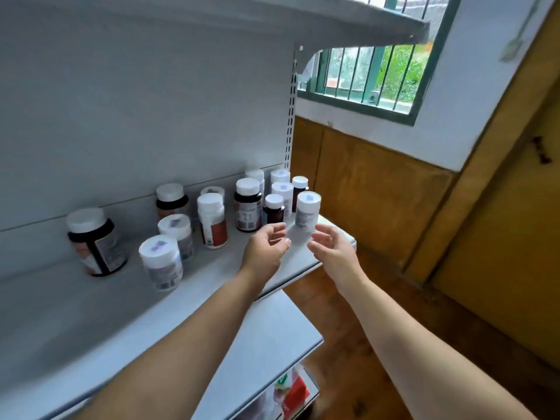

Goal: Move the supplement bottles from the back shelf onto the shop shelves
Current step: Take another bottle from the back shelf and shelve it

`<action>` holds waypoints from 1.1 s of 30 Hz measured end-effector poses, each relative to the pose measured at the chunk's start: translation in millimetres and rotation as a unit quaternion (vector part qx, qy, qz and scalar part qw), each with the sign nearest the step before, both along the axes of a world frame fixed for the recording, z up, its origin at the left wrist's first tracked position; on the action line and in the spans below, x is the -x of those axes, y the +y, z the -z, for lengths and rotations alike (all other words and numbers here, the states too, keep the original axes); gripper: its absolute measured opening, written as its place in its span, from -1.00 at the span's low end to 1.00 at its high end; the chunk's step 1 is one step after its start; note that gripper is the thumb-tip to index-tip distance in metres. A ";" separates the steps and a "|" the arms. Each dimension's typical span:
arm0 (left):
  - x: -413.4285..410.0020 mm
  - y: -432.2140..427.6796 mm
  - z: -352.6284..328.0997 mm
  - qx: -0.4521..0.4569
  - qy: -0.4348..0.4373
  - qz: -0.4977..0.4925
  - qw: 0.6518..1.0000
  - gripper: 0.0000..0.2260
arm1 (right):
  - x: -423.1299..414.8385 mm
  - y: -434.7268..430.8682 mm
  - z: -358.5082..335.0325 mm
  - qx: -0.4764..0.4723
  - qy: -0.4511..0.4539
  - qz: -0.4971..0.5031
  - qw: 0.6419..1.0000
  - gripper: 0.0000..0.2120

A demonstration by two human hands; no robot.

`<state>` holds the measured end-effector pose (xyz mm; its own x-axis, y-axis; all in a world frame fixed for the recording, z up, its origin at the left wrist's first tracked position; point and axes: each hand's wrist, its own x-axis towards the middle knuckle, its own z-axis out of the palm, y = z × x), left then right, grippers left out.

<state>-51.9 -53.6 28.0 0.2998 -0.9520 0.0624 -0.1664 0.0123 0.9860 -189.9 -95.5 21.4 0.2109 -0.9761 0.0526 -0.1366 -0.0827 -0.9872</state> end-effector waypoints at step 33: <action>89.6 -130.9 27.1 -0.058 -0.108 -0.290 0.949 -0.37 | 24.7 -192.8 8.9 -0.041 -0.008 -0.309 0.950 -0.65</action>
<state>-141.5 -184.4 0.9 0.7675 -0.6352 0.0866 -0.3108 -0.2506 0.9169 -214.5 -288.4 12.4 0.7448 -0.6672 -0.0098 -0.0711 -0.0648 -0.9954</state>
